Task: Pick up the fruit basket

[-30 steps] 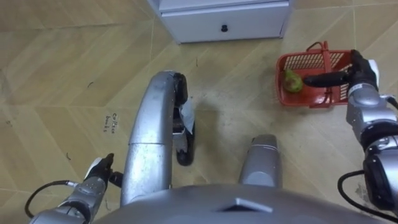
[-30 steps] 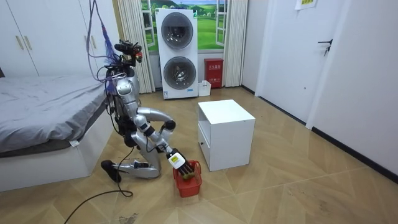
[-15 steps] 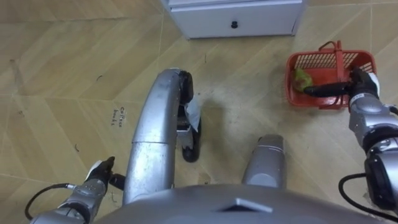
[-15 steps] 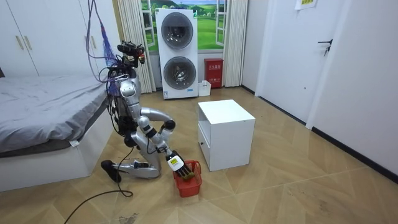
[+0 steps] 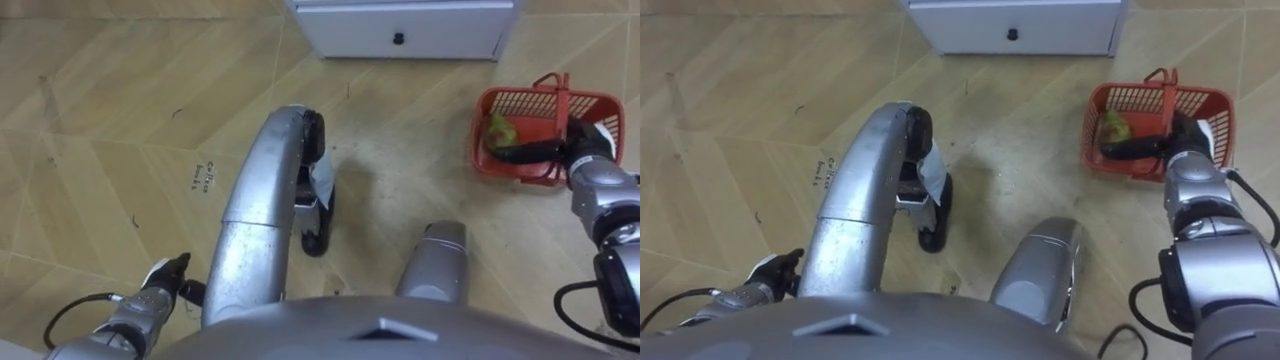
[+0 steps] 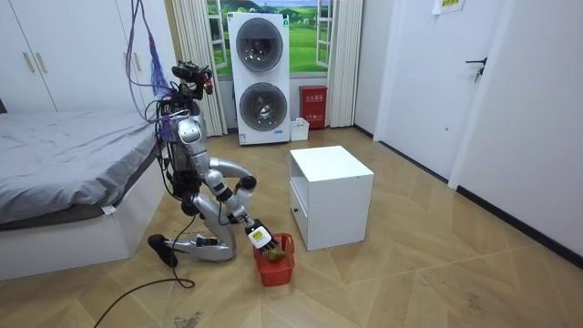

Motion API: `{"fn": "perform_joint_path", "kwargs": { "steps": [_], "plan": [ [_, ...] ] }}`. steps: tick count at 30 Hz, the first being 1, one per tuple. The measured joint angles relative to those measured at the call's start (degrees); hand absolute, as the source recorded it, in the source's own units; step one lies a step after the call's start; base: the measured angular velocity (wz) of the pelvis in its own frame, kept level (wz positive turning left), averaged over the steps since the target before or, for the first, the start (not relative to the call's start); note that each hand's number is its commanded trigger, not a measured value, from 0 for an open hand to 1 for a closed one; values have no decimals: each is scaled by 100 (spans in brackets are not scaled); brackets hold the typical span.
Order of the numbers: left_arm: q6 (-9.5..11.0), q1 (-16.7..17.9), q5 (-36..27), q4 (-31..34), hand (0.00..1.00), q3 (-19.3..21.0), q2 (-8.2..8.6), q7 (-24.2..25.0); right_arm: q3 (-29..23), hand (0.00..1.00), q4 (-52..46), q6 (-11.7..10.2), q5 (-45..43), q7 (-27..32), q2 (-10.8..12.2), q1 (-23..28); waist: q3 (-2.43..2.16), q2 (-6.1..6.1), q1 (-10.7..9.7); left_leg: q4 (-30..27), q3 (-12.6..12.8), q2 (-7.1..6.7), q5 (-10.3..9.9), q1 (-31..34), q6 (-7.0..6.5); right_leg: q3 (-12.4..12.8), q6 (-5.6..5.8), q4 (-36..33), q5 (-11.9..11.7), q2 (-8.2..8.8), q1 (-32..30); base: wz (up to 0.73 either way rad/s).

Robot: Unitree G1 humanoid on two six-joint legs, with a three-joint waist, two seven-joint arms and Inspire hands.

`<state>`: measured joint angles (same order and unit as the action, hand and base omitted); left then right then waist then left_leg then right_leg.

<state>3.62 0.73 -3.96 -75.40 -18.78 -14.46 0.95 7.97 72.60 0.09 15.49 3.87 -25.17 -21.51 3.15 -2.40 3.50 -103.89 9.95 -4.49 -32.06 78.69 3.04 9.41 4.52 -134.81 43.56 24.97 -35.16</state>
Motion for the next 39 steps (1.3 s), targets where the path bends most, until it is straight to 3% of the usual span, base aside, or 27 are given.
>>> {"fn": "perform_joint_path", "kwargs": {
  "steps": [14, 19, 28, 39],
  "plan": [
    [-154, -119, -44, -1, 0, -68, 197, -20, 208, 100, 118, 65, 46, -108, 59, -105, 20, -24, 8, 15, -5, 12, 22, -2, 37, -19, 4, -16, 2, -9, 1, 0],
    [-156, -209, -44, -4, 0, -71, 199, -35, 208, 100, 114, 72, 45, -81, 156, -105, 55, -83, -4, 5, -72, -7, 42, 33, 74, -53, 4, -24, 2, -48, 5, 0],
    [-182, -285, -43, -4, 0, -172, 217, -36, 215, 100, 109, 72, 43, 2, 239, -105, 57, -89, -6, -97, -153, 13, 41, 67, 71, -78, 4, -56, 2, -142, 44, -1],
    [-143, -440, -45, -17, 0, -169, 217, -43, 212, 100, 44, 76, -6, 19, 299, -104, 59, -93, -30, -192, -273, -92, 37, 61, 58, -96, 4, -54, 2, -205, 162, -2]
  ]
}}
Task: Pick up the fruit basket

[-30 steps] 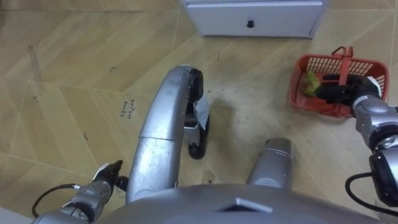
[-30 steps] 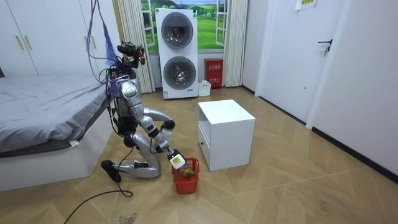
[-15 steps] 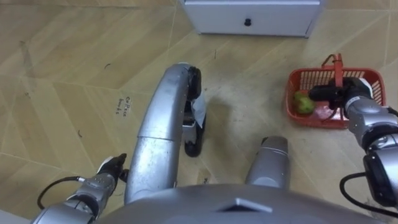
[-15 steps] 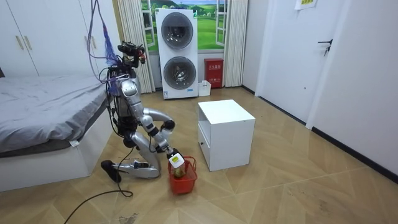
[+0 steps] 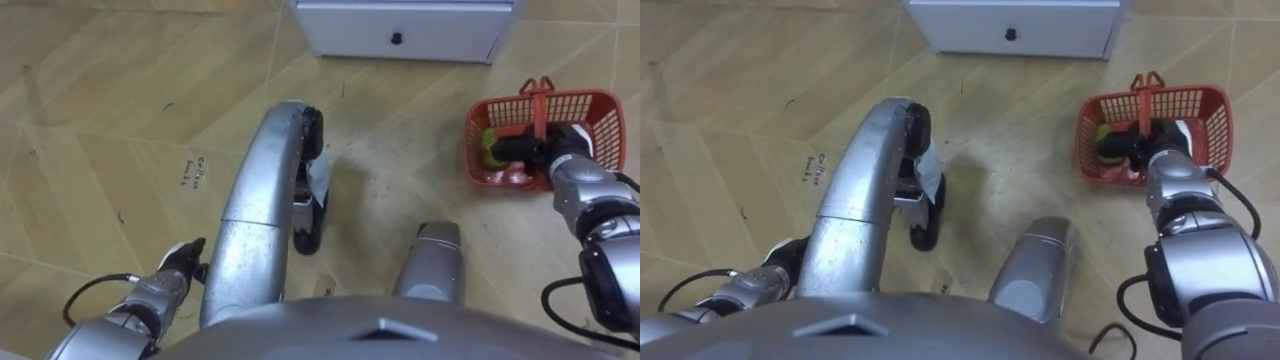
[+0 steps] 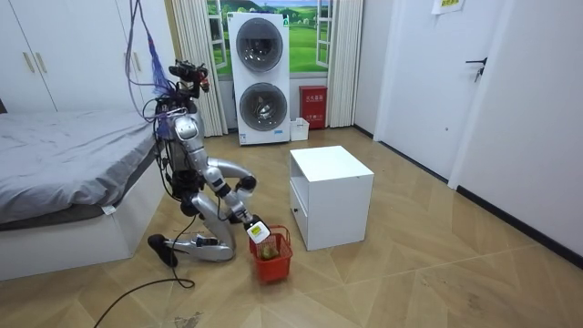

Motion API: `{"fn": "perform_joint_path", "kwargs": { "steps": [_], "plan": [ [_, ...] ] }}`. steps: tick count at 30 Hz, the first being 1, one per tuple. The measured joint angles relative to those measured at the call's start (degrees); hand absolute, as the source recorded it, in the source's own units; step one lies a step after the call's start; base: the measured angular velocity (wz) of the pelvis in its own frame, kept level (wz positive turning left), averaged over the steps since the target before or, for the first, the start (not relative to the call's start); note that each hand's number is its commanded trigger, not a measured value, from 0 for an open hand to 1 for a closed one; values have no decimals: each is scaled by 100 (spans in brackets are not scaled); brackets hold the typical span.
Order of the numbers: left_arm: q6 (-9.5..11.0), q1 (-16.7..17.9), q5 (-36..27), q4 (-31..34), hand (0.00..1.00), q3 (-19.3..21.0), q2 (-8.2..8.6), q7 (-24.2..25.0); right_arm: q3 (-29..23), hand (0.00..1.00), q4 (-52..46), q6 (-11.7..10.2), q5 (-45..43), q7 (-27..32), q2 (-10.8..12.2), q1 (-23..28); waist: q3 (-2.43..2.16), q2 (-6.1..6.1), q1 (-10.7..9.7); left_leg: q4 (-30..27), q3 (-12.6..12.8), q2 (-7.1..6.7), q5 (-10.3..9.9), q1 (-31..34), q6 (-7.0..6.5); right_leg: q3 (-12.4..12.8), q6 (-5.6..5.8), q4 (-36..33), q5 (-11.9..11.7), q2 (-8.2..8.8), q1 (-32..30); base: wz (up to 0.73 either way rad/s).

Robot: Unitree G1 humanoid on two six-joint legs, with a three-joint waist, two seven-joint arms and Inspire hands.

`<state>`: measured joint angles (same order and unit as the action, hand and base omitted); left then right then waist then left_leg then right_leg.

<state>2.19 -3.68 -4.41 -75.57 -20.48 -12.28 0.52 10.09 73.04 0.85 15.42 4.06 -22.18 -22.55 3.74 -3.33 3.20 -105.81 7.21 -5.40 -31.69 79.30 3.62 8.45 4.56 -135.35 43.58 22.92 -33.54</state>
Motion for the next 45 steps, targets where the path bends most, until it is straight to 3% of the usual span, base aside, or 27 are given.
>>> {"fn": "perform_joint_path", "kwargs": {
  "steps": [4, 5, 6, 9, 13, 16, 20, 22, 26, 28, 30, 31, 32, 33, 34, 35, 36, 37, 38, 39, 40, 41, 42, 43, 44, 45],
  "plan": [
    [41, -38, 3, -10, 0, 21, 0, 4, 3, 100, -272, 52, -27, 21, 58, 0, 10, -17, -26, -60, -43, -39, -11, -50, -21, 31, 0, 13, 0, -7, 87, -7],
    [59, -78, 3, -25, 0, 25, -5, 3, 3, 100, -389, 52, -34, 26, 129, 0, 30, -58, -25, -68, -46, -44, -24, -104, -44, 25, 1, 29, 0, -5, 147, -3],
    [89, -132, 3, -36, 0, 29, -14, 3, 6, 100, -508, 52, -37, 12, 206, 0, 28, -127, -20, -73, -50, -47, -38, -131, -65, 16, 0, 36, 0, -5, 187, 0],
    [134, -200, 9, 49, 0, 58, -5, 7, 53, 100, -858, 51, -26, -25, 235, -1, 31, -148, 48, -185, -165, -41, -68, -133, -122, -109, 1, 74, -1, -99, 323, 0],
    [156, -203, 11, 80, 0, 239, -15, -3, 105, 100, -1248, 53, -7, -94, 238, -2, 19, -223, 51, -295, -178, -54, -133, -152, -241, -223, 2, 175, -3, -96, 511, 6],
    [152, -262, 14, 64, 0, 234, -9, -11, 101, 100, -1608, 52, -29, -95, 246, -3, 17, -230, 18, -360, -234, -214, -244, -184, -296, -306, 10, 325, -6, -101, 718, 13],
    [183, -387, 18, 27, 0, 245, -11, -128, 107, 100, -1979, 93, -35, -170, 300, -5, -14, -200, 78, -231, -272, -227, -405, -347, -440, -295, 11, 857, -7, -359, 855, 0],
    [171, -406, 18, 23, 0, 245, -12, -163, 113, 100, -2075, 199, -30, -176, 368, -85, -36, -147, 166, 55, -280, -77, -449, -518, -533, -247, 12, 1420, -6, -489, 794, -33],
    [133, -420, 33, 26, 0, 364, -13, -164, 177, 100, -2228, 276, -63, -220, 409, -348, -71, -31, 203, 904, -247, 183, -394, -940, -653, -288, 14, 2782, -7, -501, 715, -48],
    [74, -447, 47, 34, 0, 635, -27, -171, 178, 100, -2581, 287, -238, -220, 408, -349, -82, -15, 160, 1426, -237, 199, -310, -1234, -679, -393, 94, 3627, -48, -499, 864, -40],
    [55, -485, -7, 77, 0, 930, -48, -240, 299, 100, -2613, 572, -273, -233, 431, -322, -91, -45, 197, 2078, -94, 273, -246, -1771, -749, -427, 243, 4623, -356, -462, 1129, -43],
    [41, -471, -13, 111, 0, 1033, -51, -247, 317, 100, -2622, 615, -294, -234, 462, -315, -91, -44, 188, 2251, -36, 281, -232, -1925, -774, -429, 255, 4816, -516, -426, 1167, -51],
    [16, -478, -47, 210, 0, 1298, -50, -264, 336, 100, -2667, 731, -423, -246, 504, -315, -94, -48, 181, 2662, 64, 303, -197, -2220, -816, -379, 253, 5120, -1019, -405, 1152, -42],
    [28, -552, -80, 249, 0, 1470, -70, -305, 436, 100, -2669, 901, -615, -252, 517, -289, -95, -48, 185, 3110, 97, 316, -128, -2558, -830, -383, 236, 5356, -1726, -416, 1115, -40],
    [52, -556, -130, 250, 0, 1496, -87, -354, 443, 100, -2669, 957, -733, -273, 536, -268, -97, -44, 206, 3342, 70, 329, -79, -2713, -832, -404, 220, 5443, -2130, -429, 1054, -48],
    [94, -693, -179, 239, 0, 1521, -132, -443, 455, 100, -2671, 1017, -959, -335, 564, -243, -100, -33, 269, 3739, -98, 381, 32, -2976, -801, -440, 125, 5451, -2271, -500, 797, -87],
    [122, -770, -178, 216, 0, 1526, -158, -503, 469, 100, -2685, 1034, -1173, -423, 565, -241, -97, -30, 399, 4117, -423, 366, 132, -3243, -675, -562, 76, 5478, -1870, -565, 338, -109],
    [164, -765, -173, 191, 0, 1547, -174, -528, 512, 100, -2734, 1034, -1258, -438, 563, -233, -93, -18, 416, 4301, -554, 366, 170, -3417, -611, -699, 56, 5580, -1699, -568, 124, -133],
    [200, -679, -160, 165, 0, 1650, -192, -573, 655, 100, -3076, 1034, -1417, -437, 517, -156, -86, 67, 335, 4590, -899, 372, 299, -3733, -511, -1052, 26, 6030, -1426, -632, -235, -124],
    [218, -508, -146, 123, 0, 1856, -222, -639, 711, 100, -3534, 1023, -1472, -387, 524, -110, -83, 118, 128, 4516, -1047, 412, 609, -3864, -488, -1447, -22, 7037, -1367, -659, -332, -111],
    [220, -410, -161, 101, 0, 1975, -247, -651, 717, 100, -3775, 1002, -1479, -315, 550, -99, -71, 119, 10, 4295, -947, 478, 824, -3841, -495, -1611, -12, 7767, -1440, -706, -235, -84],
    [212, -289, -163, 40, 0, 2113, -181, -666, 693, 100, -4142, 878, -1415, -97, 541, -28, -11, 146, -80, 4109, -635, 648, 909, -3766, -447, -1672, -5, 8001, -1494, -804, 76, -42],
    [241, -235, -117, 43, 0, 2115, -81, -649, 574, 100, -4323, 763, -1127, 171, 438, 42, -21, 157, -94, 4807, -284, 611, 924, -3764, -506, -1712, -1, 8094, -1492, -820, 397, -22],
    [244, -192, -104, 55, 0, 2102, -47, -647, 519, 100, -4336, 724, -1001, 236, 393, 44, -34, 178, -92, 5329, -99, 574, 1112, -3769, -614, -1787, 8, 8138, -1487, -821, 573, 0],
    [232, -27, -80, 133, 0, 2074, -72, -657, 398, 100, -4353, 687, -884, 277, 365, 130, -79, 52, 3, 5650, 59, 571, 1596, -3926, -943, -1963, 82, 8298, -1441, -821, 947, 8],
    [235, 149, 16, 176, 0, 2070, -108, -710, 291, 100, -4637, 664, -924, 271, 420, 404, -188, -162, 103, 6049, -17, 476, 1681, -4256, -898, -2140, 88, 8810, -1510, -848, 1369, 16]
  ]
}}
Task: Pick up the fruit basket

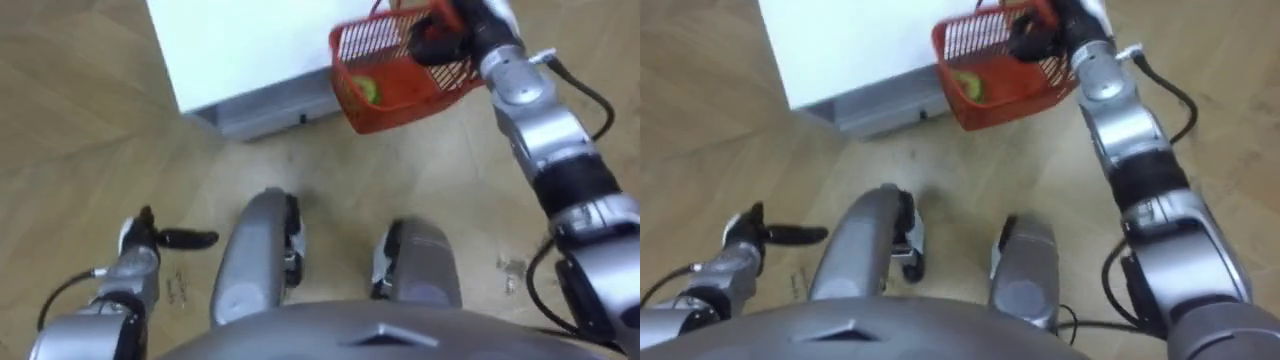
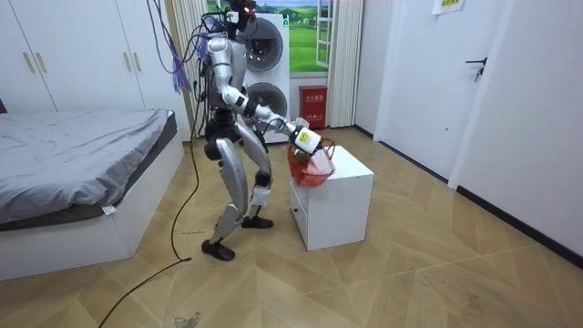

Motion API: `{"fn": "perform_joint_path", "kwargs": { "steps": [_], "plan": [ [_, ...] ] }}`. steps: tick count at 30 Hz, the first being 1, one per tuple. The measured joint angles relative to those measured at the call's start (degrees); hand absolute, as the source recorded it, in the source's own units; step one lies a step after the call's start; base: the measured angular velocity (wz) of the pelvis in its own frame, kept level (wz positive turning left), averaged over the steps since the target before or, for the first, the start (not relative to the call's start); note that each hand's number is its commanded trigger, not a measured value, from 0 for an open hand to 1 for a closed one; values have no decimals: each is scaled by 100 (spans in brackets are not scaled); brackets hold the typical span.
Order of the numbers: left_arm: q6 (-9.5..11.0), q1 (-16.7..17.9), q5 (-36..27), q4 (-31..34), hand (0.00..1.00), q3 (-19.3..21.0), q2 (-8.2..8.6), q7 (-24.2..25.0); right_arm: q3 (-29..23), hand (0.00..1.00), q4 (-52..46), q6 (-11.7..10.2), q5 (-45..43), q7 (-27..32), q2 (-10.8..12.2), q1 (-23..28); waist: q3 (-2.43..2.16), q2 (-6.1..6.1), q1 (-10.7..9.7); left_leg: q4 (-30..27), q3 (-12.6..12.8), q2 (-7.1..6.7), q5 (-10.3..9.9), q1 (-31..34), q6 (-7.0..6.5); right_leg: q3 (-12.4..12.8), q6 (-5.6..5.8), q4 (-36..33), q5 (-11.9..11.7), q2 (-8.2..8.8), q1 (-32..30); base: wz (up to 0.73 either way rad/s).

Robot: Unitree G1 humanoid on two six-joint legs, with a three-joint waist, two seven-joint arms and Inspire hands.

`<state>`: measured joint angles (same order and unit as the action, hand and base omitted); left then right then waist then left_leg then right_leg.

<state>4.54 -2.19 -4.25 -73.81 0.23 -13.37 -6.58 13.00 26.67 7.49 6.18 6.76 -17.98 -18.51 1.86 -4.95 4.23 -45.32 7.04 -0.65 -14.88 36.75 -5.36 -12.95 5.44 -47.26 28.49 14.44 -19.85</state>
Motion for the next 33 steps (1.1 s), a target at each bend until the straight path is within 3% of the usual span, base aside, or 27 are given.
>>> {"fn": "perform_joint_path", "kwargs": {
  "steps": [1, 3, 5, 6, 9, 11, 16, 20, 23, 26, 33],
  "plan": [
    [-11, 82, 23, 33, 0, -48, -13, -42, -54, 100, -204, -10, 14, -16, 5, 114, -15, -50, 30, 231, -90, -31, 56, -165, 28, -93, -9, 337, -92, -51, 237, 51],
    [-246, 502, 360, 305, 0, -312, -14, -296, -160, 100, -728, -134, 59, -158, -31, 183, -54, -119, 87, 1037, -300, -154, 253, -776, 60, -425, 13, 1626, -470, -256, 1100, 66],
    [-386, 783, 810, 400, 0, -350, 2, -414, -302, 100, -1042, -264, 109, -201, -19, 178, -97, -186, 266, 1431, -389, -247, 362, -1116, 92, -449, 19, 2279, -656, -341, 1581, 45],
    [-464, 948, 1031, 446, 0, -339, 5, -441, -336, 100, -1209, -341, 163, -201, -18, 170, -96, -193, 347, 1581, -486, -301, 418, -1311, 122, -482, 31, 2627, -757, -409, 1907, 42],
    [-550, 1202, 1194, 520, 0, -334, 26, -429, -338, 100, -1489, -527, 219, -226, -12, 196, -108, -221, 378, 1769, -642, -385, 500, -1604, 190, -487, 22, 3090, -841, -524, 2417, 47],
    [-586, 1297, 1292, 528, 0, -298, 62, -390, -337, 100, -1671, -546, 224, -262, -12, 264, -108, -221, 388, 1770, -721, -393, 539, -1648, 253, -507, 2, 3270, -852, -624, 2594, 31],
    [-597, 1325, 1395, 771, 0, -65, 129, -152, -314, 100, -1920, -547, 203, -545, -19, 297, -107, -203, 423, 1891, -759, -193, 721, -1670, 401, -614, -164, 3271, -940, -873, 2593, 9],
    [-617, 1328, 1395, 817, 0, -55, 136, -22, -314, 100, -2068, -547, 229, -727, -28, 298, -101, -165, 418, 1977, -768, -104, 808, -1703, 445, -617, -268, 3254, -971, -961, 2592, -2],
    [-671, 1331, 1390, 825, 0, -61, 141, 84, -306, 100, -2257, -549, 237, -823, -27, 298, -129, -114, 423, 2033, -775, -91, 863, -1761, 446, -621, -292, 3234, -984, -976, 2614, 0],
    [-691, 1361, 1394, 876, 0, -70, 140, 101, -284, 100, -2273, -557, 237, -854, -17, 331, -119, -85, 488, 2071, -776, -93, 896, -1854, 439, -604, -302, 3238, -989, -966, 2667, 0],
    [-704, 1467, 1397, 973, 0, -90, 130, 105, -52, 100, -2273, -558, 230, -901, -11, 584, -151, -153, 725, 2157, -781, -107, 959, -1808, 428, -578, -301, 3240, -984, -928, 2567, -1]
  ]
}}
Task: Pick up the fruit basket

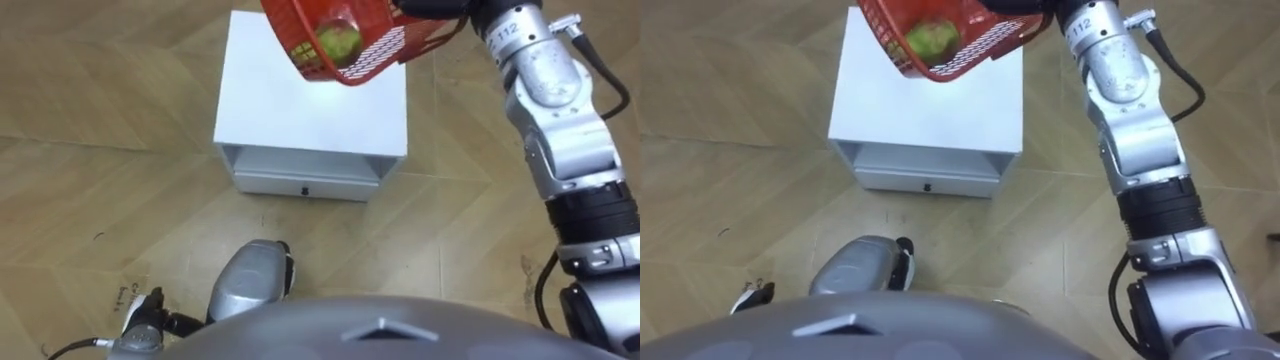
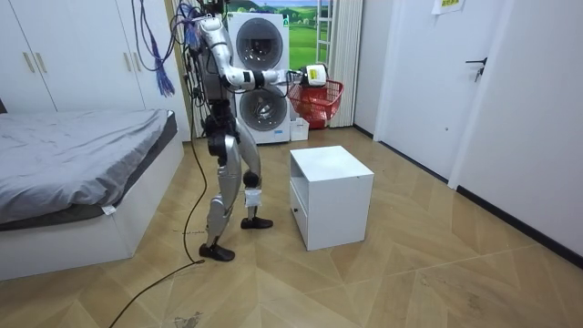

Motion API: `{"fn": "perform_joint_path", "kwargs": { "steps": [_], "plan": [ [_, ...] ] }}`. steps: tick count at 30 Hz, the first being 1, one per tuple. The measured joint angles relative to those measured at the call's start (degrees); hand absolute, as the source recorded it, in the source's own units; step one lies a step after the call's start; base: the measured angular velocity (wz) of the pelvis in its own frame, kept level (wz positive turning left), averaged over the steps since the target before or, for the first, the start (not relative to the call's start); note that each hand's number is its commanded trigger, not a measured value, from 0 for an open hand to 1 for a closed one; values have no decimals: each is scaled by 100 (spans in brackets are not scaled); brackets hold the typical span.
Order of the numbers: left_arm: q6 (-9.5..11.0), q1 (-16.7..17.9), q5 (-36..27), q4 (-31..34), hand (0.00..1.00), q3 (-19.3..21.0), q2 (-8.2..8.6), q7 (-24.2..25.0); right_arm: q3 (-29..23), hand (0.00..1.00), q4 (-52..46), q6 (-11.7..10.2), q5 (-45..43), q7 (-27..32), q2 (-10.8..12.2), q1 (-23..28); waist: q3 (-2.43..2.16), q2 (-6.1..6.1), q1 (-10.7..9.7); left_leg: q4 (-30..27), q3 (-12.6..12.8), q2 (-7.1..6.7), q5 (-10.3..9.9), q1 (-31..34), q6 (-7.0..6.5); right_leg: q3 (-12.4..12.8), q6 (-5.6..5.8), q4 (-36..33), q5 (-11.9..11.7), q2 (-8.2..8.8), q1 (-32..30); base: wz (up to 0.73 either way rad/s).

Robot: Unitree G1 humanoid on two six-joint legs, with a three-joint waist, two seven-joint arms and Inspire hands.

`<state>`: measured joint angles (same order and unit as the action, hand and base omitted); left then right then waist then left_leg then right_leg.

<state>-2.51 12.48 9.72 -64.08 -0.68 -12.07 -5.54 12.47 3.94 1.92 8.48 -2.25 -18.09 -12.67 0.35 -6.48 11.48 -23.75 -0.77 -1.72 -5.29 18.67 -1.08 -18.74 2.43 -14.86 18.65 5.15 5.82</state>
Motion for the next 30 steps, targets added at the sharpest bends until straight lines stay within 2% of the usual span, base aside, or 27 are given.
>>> {"fn": "perform_joint_path", "kwargs": {
  "steps": [8, 13, 16, 19, 20, 21, 22, 24, 25, 26, 27, 28, 29, 30],
  "plan": [
    [-1, 14, 2, 1, 0, 44, 2, 125, 1, 100, 1, 1, -5, -175, 6, 57, 6, -27, 101, 87, 64, -69, 4, 21, -27, -7, 25, -4, 14, 92, -34, 1],
    [-9, -45, -7, -9, 0, 61, 9, 149, 4, 100, 0, 8, 0, -289, 25, 104, 22, -51, 108, 93, 189, -94, -101, 0, -63, -1, 61, -246, 33, 200, -110, -9],
    [-9, -136, -8, -6, 0, 57, 9, 172, 10, 100, 1, 8, 1, -365, 91, 305, 43, -26, 123, -108, 247, -100, -312, -27, -148, 42, 123, -792, 68, 339, -252, -8],
    [9, -215, -13, 0, 0, 55, 11, 203, 12, 100, 4, 8, -6, -419, 167, 518, 71, 22, 133, -288, 292, -138, -532, -31, -298, 158, 223, -1814, 11, 573, -634, 0],
    [11, -265, -19, -2, 0, 56, 3, 202, 12, 100, 4, 8, -31, -422, 232, 563, 84, 61, 110, -383, 286, -179, -620, -28, -333, 164, 266, -2340, -87, 703, -847, 7],
    [14, -319, -23, -3, 0, 56, -12, 205, 22, 100, 20, 8, -32, -436, 247, 627, 89, 92, 103, -458, 250, -236, -691, -46, -413, 252, 217, -2844, -265, 821, -1063, 11],
    [20, -335, -33, -3, 0, 56, -23, 206, 34, 100, 40, 8, -21, -456, 247, 650, 95, 112, 105, -475, 240, -260, -713, -97, -452, 328, 180, -3047, -388, 860, -1158, 12],
    [31, -343, -127, -4, 0, 50, -46, 196, 36, 100, 181, 8, 3, -514, 297, 717, 100, 208, 109, -477, 215, -317, -803, -270, -568, 489, 87, -3638, -977, 983, -1459, 3],
    [34, -339, -134, -5, 0, 33, -68, 192, 37, 100, 245, 8, 19, -543, 328, 715, 94, 233, 134, -425, 210, -318, -833, -340, -607, 630, 105, -3866, -1163, 983, -1625, -6],
    [38, -340, -142, -6, 0, 37, -85, 192, 38, 100, 261, 8, 45, -556, 337, 715, 94, 238, 148, -389, 209, -318, -837, -360, -616, 686, 120, -3935, -1143, 981, -1719, -9],
    [51, -341, -143, -2, 0, 37, -120, 191, 38, 100, 269, 8, 56, -590, 355, 708, 91, 233, 168, -320, 198, -315, -835, -384, -630, 709, 183, -3989, -973, 967, -1925, 0],
    [51, -340, -137, -2, 0, 34, -133, 188, 39, 100, 270, 9, 56, -604, 363, 705, 90, 234, 159, -297, 186, -312, -838, -395, -640, 692, 196, -3954, -862, 961, -2017, 7],
    [50, -345, -142, 2, 0, 2, -162, 165, 41, 100, 283, 10, 58, -616, 370, 705, 90, 233, 131, -250, 146, -312, -847, -429, -654, 700, 227, -3707, -671, 923, -2139, 17],
    [53, -359, -149, 0, 0, -65, -190, 140, 47, 100, 349, 10, 58, -620, 370, 699, 84, 227, 135, -182, 100, -301, -847, -481, -654, 774, 256, -3272, -548, 815, -2207, 19]
  ]
}}
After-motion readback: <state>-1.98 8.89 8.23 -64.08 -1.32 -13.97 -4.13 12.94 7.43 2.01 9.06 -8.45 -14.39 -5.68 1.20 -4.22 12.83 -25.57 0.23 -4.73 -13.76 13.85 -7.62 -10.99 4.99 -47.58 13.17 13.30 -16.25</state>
